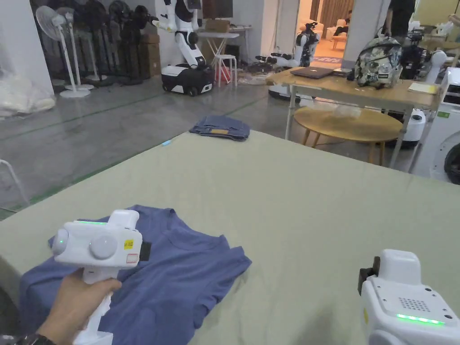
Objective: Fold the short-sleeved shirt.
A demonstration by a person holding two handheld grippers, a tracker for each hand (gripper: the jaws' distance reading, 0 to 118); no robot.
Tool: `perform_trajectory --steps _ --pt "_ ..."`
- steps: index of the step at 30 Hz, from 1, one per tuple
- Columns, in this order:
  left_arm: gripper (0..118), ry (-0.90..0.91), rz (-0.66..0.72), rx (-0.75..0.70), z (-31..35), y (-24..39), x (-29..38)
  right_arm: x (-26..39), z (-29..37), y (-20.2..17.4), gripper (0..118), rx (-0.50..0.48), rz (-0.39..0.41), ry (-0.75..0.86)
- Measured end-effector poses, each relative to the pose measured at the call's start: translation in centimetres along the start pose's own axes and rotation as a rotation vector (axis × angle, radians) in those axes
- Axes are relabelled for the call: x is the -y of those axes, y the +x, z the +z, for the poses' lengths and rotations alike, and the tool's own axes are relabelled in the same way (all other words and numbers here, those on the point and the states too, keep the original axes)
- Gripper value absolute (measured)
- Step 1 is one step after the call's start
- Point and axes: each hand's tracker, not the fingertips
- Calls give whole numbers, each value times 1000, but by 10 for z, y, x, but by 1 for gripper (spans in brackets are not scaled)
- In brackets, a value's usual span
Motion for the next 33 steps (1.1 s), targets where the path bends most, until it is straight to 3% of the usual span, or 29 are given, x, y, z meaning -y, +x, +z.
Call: perform_trajectory --steps 2,5,9,13,14,15,19,20,26,33 --pt "38 -54 4 32 -9 -6 -1 1 -1 1 0 -5 1 -8" --pt "46 -125 -44 32 -25 -10 -3 5 -3 4 0 5 6 -23" --pt "69 -202 -43 23 -58 -20 -12 13 -6 12 0 19 12 -52" --pt "72 -232 -52 -43 -68 -9 -8 18 -7 18 0 34 7 -73" --pt "71 -243 -58 -60 -72 -11 -2 19 -7 20 0 37 8 -79" --pt "62 -250 -69 -57 -75 -10 2 20 -7 21 0 40 9 -83" --pt "8 -240 -236 -122 -48 26 21 21 -5 23 0 49 8 -94" --pt "0 -236 -227 -101 -46 30 24 22 -6 24 0 50 4 -97" --pt "0 -208 -224 -87 -70 17 8 26 -4 28 0 59 -5 -109" --pt "0 -27 -113 4 -31 5 1 24 1 42 0 79 -29 -97"
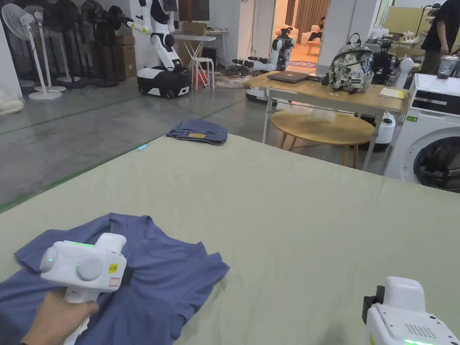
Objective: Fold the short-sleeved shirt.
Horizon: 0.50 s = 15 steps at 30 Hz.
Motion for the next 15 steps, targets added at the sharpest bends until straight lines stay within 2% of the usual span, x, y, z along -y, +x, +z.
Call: perform_trajectory --steps 1,4,11,15 --pt "0 57 18 13 -2 -5 -2 -1 0 3 0 -5 -5 1" --pt "0 138 -60 4 24 3 -15 -2 2 10 0 8 -29 16" --pt "0 258 -10 77 80 17 -53 -9 14 33 0 38 -80 43" --pt "0 346 -31 106 105 36 -78 -16 24 49 0 57 -98 67"
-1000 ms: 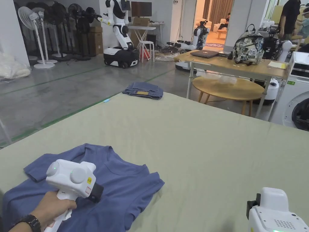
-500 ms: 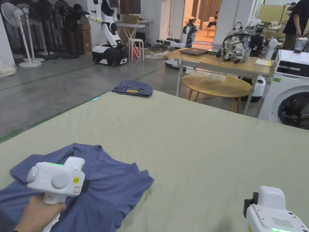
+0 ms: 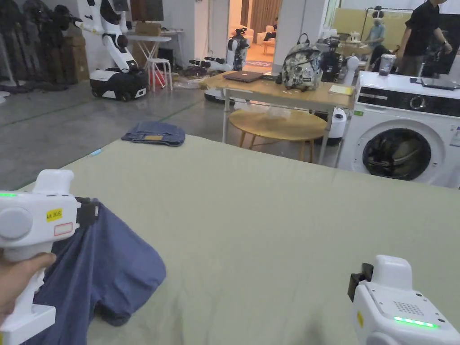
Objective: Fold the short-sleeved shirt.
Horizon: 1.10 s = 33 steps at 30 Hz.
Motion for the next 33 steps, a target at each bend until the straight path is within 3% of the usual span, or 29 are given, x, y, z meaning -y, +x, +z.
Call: perform_trajectory --steps 8,19,27,33 --pt "0 124 -50 166 15 84 -56 -12 19 33 0 49 -30 38" --pt "0 139 -126 492 -23 269 -88 -19 50 90 0 148 -64 74" --pt "0 41 -145 752 -29 410 -42 -13 68 141 0 244 -91 79" --pt "0 -105 -208 807 -34 472 23 0 81 167 0 298 -125 60"
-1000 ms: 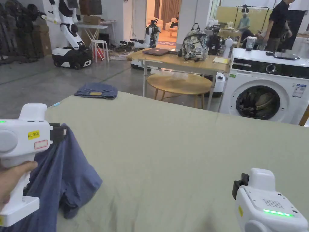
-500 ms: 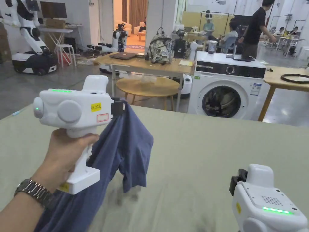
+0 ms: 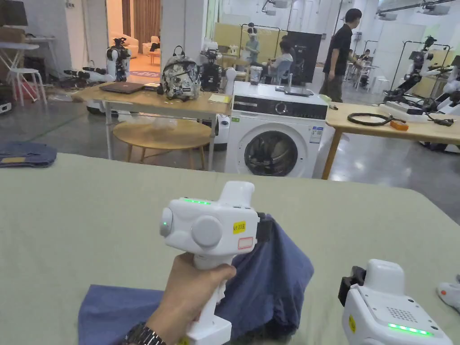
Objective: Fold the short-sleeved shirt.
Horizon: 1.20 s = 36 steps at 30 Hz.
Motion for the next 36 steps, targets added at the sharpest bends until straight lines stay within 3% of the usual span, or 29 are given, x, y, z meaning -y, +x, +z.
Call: perform_trajectory --steps 2,3,6,11,17,18,20,21,26,32,36 --pt "0 -26 20 13 -7 2 17 4 2 7 0 13 -1 -9" --pt "6 -47 41 28 -10 2 25 6 2 10 0 21 -2 -15" --pt "37 -55 65 20 -11 -2 39 12 3 16 0 33 -7 -28" --pt "47 -5 95 0 12 -8 38 16 5 17 0 31 -13 -48" --pt "46 72 38 -79 63 -29 32 13 9 9 0 -5 -20 -43" --pt "38 80 28 -105 72 -34 35 11 9 6 0 -11 -19 -40" --pt "7 97 27 -188 92 -44 44 9 10 0 0 -33 -22 -35" --pt "0 105 28 -208 96 -50 47 8 10 -3 0 -37 -21 -35" --pt "0 144 30 -408 130 -76 75 6 12 -24 0 -73 -1 -21" --pt "0 90 105 -546 155 -116 105 9 8 -50 0 -112 26 -26" --pt "0 -30 227 -551 154 -175 113 13 1 -62 0 -140 31 -46"
